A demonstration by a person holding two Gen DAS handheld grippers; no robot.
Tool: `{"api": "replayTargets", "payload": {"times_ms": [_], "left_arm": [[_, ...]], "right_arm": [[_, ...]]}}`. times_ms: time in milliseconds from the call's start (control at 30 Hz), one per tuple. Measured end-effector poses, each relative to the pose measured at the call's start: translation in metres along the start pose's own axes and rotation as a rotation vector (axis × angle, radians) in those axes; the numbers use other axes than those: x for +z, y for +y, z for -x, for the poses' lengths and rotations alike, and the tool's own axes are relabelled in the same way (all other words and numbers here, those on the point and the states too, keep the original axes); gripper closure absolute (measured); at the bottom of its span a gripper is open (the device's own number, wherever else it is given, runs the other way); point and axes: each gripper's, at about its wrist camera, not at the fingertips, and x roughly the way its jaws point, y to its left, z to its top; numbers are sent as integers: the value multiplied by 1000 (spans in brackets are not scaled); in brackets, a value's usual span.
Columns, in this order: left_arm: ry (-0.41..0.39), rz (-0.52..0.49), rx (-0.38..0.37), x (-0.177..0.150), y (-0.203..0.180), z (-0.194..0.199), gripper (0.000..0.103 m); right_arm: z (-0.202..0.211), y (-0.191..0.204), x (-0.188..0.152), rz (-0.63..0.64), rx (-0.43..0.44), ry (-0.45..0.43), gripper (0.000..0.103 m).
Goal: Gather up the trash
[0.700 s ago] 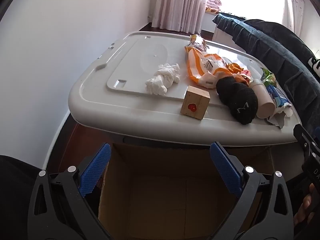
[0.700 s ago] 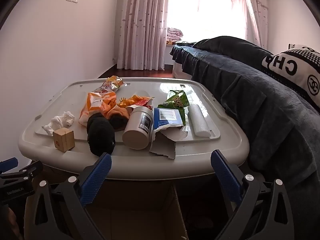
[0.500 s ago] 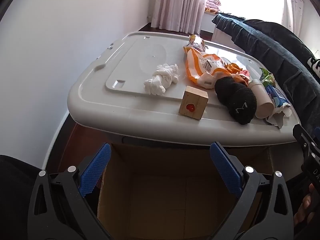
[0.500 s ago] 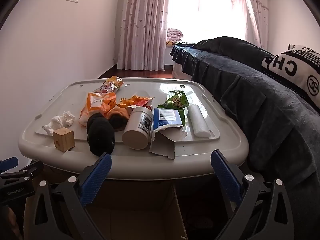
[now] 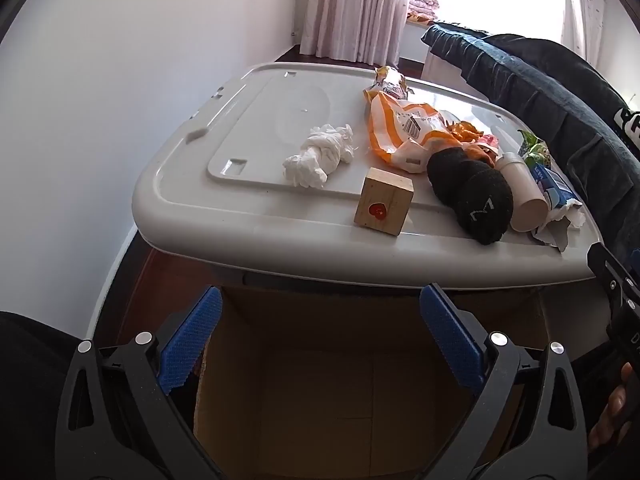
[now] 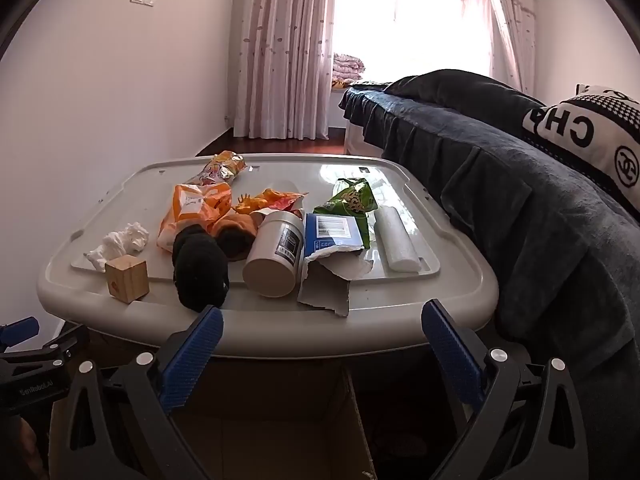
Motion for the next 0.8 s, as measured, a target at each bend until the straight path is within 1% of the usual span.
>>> {"api": "replayTargets", "payload": {"times_ms": [800], "left_arm": [[7, -7, 8, -3, -2, -1, 6]], "right_arm": [[-4, -2, -2, -7, -6, 17, 5]]}}
